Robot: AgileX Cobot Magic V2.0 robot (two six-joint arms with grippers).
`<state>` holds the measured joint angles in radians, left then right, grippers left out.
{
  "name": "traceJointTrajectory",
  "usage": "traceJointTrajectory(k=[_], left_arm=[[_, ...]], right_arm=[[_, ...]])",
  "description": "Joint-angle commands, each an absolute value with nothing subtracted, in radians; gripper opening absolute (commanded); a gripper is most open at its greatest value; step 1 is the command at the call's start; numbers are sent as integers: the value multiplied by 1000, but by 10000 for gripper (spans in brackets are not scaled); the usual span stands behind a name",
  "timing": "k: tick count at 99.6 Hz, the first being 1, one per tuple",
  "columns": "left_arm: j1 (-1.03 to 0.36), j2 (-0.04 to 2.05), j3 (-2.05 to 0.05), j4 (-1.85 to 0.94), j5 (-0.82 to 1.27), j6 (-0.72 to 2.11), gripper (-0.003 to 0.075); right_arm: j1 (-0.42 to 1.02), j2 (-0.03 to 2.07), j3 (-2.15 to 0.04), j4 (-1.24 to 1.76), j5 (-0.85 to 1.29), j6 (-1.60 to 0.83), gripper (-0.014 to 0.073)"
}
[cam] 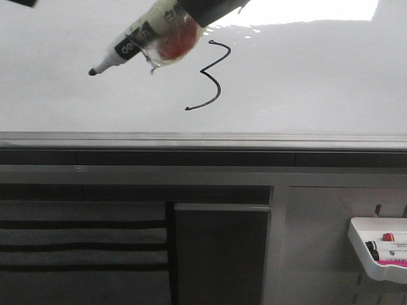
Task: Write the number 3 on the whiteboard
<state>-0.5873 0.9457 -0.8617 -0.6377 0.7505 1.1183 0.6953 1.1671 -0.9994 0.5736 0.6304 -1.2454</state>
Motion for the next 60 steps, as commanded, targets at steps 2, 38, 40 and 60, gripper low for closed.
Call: traceJointTrajectory(k=[2,38,40,60], left_arm=[[-640,999,-934,-658,721,1154,419],[-678,1173,-1039,-563,723,1154,419],[-678,1178,-1042,-557,725,1154,419],[-678,1179,-1044,-505,727,1154,418]], right_arm=[[699,1153,-1038,606,564,-1288,-62],[699,1153,-1046,606,549,-1288,-62],[699,1153,-1046,606,549,-1288,-62],[699,1153,-1046,606,551,-1288,-62]])
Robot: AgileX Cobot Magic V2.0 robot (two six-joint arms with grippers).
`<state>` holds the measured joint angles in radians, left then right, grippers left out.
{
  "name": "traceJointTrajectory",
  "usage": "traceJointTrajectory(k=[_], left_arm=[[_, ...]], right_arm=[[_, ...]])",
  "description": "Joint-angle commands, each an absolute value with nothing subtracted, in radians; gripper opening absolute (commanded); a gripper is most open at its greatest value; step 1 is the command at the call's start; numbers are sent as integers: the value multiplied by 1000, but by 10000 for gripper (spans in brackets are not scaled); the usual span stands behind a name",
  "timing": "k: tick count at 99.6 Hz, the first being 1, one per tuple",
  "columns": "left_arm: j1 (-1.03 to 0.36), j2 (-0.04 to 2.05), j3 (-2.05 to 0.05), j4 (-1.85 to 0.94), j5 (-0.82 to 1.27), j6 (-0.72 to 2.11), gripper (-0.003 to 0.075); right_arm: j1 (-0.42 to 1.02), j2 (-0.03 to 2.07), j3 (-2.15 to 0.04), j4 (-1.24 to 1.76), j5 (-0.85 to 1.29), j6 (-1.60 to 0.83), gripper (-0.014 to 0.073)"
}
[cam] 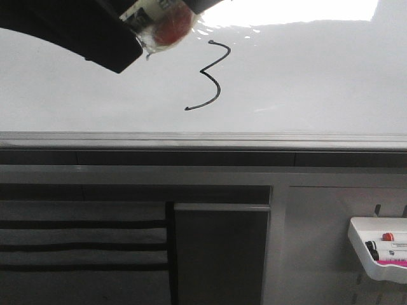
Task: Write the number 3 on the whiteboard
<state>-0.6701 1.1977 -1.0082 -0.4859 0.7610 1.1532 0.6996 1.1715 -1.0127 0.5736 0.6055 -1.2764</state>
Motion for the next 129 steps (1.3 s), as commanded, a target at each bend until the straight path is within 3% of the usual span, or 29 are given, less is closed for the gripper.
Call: traceJointTrajectory(k=[1,11,35,52,70,89,99,117,129], left_arm=[[-678,1179,-1044,-505,727,1154,417],[-678,1181,-1044,-494,727,1154,366],[-678,1181,-1044,-491,725,1154,142],[-678,1181,-1044,-491,725,1154,59],[-678,1181,-1044,-491,725,1154,6],[-676,1181,-1044,-491,716,1149,-14],[-656,1179,-1044,-489,689,1108,-14],[-530,1179,-1025,-490,593,1003,-14],[-431,1179,-937,-535,389,900,-14]], right_arm=[[699,1153,-1046,606,550,-1288,-62],[699,1153,-1046,606,549,-1288,-62],[699,1153,-1046,606,542,-1288,-62],[699,1153,-1046,606,540,-1288,-62],[699,1153,-1046,606,540,-1288,-37],[690,1151,-1046,606,525,-1284,204],[652,1129,-1046,606,517,-1263,284],[478,1031,-1046,606,558,-1080,293],[345,973,-1044,606,644,-968,293]])
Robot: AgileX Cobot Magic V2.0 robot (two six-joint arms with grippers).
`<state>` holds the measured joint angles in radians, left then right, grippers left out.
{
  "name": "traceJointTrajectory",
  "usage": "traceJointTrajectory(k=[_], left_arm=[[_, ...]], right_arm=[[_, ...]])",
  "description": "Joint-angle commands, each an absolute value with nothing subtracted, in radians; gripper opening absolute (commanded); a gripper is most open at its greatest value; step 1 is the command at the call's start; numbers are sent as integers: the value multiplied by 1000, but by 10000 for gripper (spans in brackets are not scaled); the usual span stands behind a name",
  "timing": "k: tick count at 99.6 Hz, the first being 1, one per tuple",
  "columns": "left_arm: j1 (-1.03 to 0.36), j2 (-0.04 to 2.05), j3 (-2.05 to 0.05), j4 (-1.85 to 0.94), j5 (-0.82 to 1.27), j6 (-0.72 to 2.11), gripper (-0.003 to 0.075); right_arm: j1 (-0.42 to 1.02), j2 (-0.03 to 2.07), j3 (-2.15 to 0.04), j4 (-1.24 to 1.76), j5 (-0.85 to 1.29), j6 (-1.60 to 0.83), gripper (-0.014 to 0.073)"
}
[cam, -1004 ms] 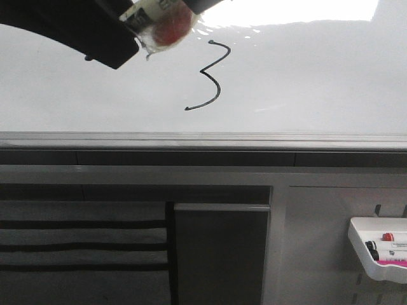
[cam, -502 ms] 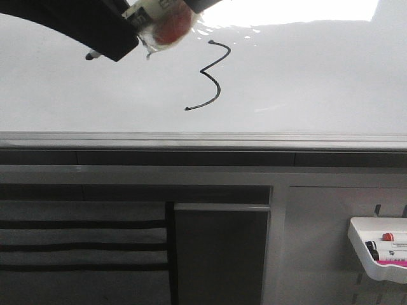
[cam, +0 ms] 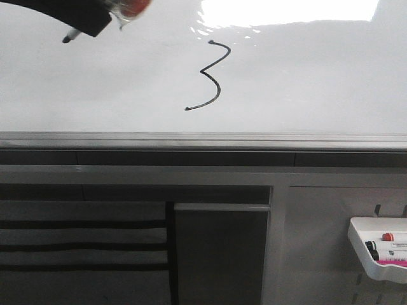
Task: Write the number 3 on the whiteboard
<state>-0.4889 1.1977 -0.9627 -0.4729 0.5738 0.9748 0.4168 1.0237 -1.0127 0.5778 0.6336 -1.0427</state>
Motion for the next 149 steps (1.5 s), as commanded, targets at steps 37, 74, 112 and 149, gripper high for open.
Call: traceJointTrajectory(k=[37,74,112,149], left_arm=[[-335,1264,-754,-808,-132,881,-14],[-335,1387,-797,-884,-136,881,-8],[-335,1399,-812,-924,-88,879,230],[-335,1295,-818,-855,0,889,375]], right_arm=[[260,953,-993,606,720,-953,293],[260,953,-974,606,717,-953,293],[260,953,-974,606,717,-953,293],[243,915,-974,551,715,-796,293]])
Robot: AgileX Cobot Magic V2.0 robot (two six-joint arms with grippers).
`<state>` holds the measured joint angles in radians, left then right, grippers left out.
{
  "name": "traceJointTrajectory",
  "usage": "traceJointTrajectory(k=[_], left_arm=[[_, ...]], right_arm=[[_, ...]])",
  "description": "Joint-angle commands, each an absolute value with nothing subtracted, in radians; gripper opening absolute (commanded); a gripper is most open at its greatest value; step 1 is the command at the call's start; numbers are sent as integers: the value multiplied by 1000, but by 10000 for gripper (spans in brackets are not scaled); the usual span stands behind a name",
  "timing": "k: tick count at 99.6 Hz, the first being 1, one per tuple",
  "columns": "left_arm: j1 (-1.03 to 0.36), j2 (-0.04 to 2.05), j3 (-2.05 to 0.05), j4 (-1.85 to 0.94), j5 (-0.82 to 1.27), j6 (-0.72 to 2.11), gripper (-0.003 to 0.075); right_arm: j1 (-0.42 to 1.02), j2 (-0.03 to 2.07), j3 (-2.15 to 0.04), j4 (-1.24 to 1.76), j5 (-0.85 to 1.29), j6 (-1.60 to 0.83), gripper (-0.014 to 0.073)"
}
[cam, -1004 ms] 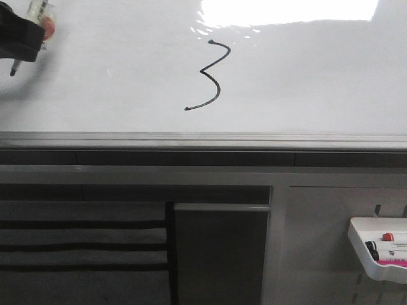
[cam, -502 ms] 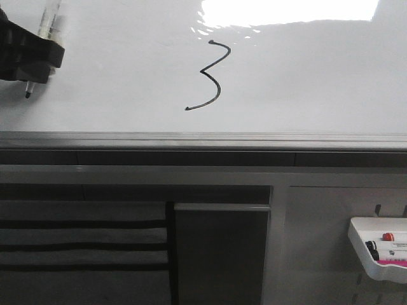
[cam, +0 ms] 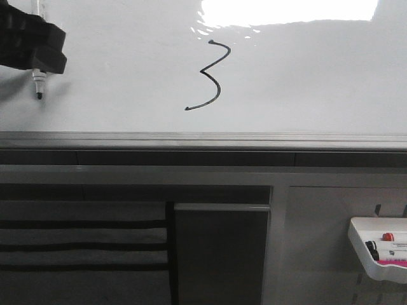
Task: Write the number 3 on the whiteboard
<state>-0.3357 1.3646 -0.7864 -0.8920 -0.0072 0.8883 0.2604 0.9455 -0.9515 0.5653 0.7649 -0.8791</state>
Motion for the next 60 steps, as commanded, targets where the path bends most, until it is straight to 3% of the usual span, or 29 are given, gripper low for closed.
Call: traceJointTrajectory(k=[1,21,47,60], left_arm=[[-333,1286,-818,-851,17,889,375],[-249,1128,-818,-729,279,869,375],[-77,883,-818,-128,603,360,370],[-14,783,-791,-108,583,295,333]], right_arm=[[241,910,-974,544,715,-785,293],[118,826,-965,335,742,-415,293],[-11,713,-865,332,739,-272,293],[-19,661,-805,332,675,-274,279]])
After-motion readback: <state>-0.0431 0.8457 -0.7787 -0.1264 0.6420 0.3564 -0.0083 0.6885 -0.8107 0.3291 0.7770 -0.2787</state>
